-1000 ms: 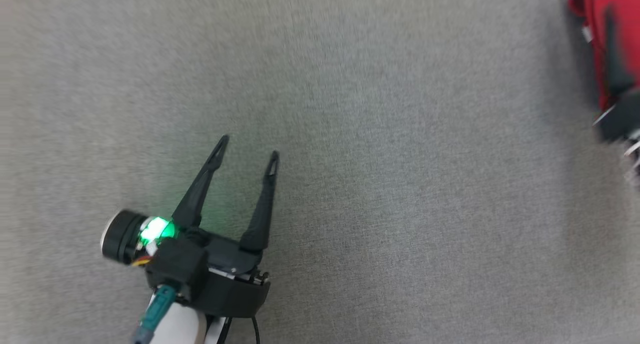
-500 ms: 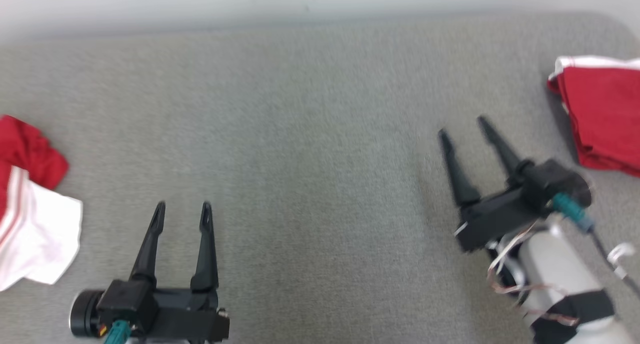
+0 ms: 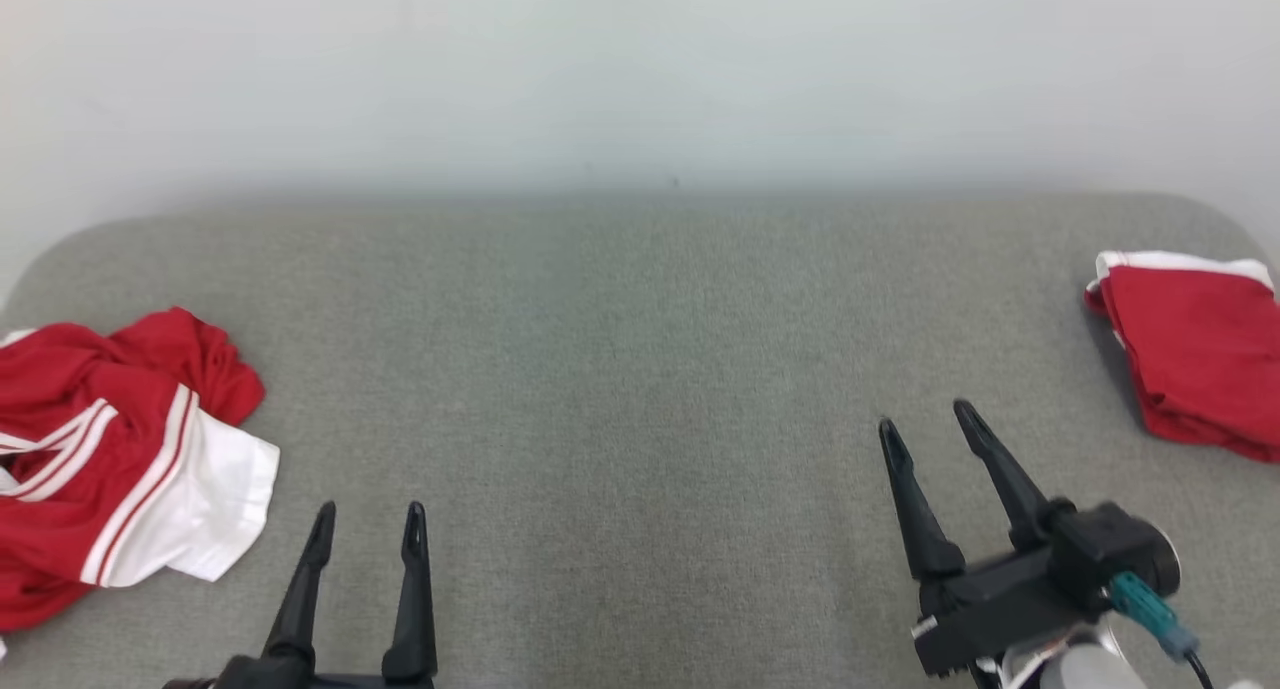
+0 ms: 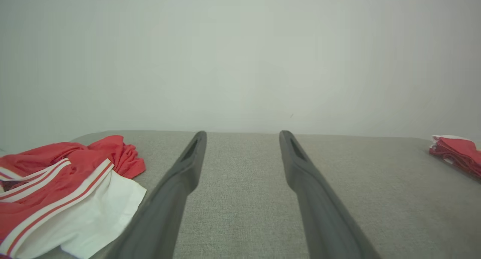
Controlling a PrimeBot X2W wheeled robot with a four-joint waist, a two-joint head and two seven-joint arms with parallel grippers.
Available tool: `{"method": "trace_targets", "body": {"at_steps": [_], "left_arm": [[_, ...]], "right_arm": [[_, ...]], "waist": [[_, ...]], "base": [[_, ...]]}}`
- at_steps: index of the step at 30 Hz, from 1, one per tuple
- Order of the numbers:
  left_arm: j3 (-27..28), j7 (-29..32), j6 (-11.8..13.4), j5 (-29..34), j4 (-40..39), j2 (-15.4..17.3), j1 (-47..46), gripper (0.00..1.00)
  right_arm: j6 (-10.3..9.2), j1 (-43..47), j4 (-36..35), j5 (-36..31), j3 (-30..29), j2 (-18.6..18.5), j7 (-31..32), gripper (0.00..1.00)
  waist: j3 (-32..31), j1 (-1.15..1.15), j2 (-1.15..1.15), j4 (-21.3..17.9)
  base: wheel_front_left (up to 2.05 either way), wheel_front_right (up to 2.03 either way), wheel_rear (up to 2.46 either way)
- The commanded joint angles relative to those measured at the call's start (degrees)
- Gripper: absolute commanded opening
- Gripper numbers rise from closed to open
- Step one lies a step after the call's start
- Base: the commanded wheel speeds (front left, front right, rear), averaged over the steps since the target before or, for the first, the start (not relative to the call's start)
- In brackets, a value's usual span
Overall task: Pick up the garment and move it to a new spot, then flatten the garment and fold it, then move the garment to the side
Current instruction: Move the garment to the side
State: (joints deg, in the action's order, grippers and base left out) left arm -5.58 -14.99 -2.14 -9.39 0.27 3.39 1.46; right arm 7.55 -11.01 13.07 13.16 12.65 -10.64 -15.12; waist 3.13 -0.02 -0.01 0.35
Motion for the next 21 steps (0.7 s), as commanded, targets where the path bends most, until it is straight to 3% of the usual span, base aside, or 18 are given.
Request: {"method": "trace_targets", "body": {"at_steps": [1, 8, 21], "left_arm": [[0.05, -0.17, -0.4, 0.73, -0.52, -0.15, 1.56, 1.0], [1.94, -0.17, -0.58, 1.96, -0.32, -0.43, 6.04, 1.0], [3.06, -0.18, -2.11, 5.25, 0.95, -0.49, 9.72, 1.0]], "right_arm": [[-0.14, 2.16, -0.78, -0.37, -0.93, 0.79, -0.06, 1.0], [-0.14, 9.64, -2.9, -2.22, -4.99, 3.56, -0.06, 1.0], [-0.14, 15.92, -4.83, -4.09, -6.58, 4.66, -0.06, 1.0]], "waist": [[-3.58, 0.02, 0.01, 1.51], [-5.97, 0.02, 0.01, 0.57], [-8.34, 0.02, 0.01, 0.27]], "base": [[0.0, 0.0, 0.0], [0.0, 0.0, 0.0], [0.0, 0.0, 0.0]]}}
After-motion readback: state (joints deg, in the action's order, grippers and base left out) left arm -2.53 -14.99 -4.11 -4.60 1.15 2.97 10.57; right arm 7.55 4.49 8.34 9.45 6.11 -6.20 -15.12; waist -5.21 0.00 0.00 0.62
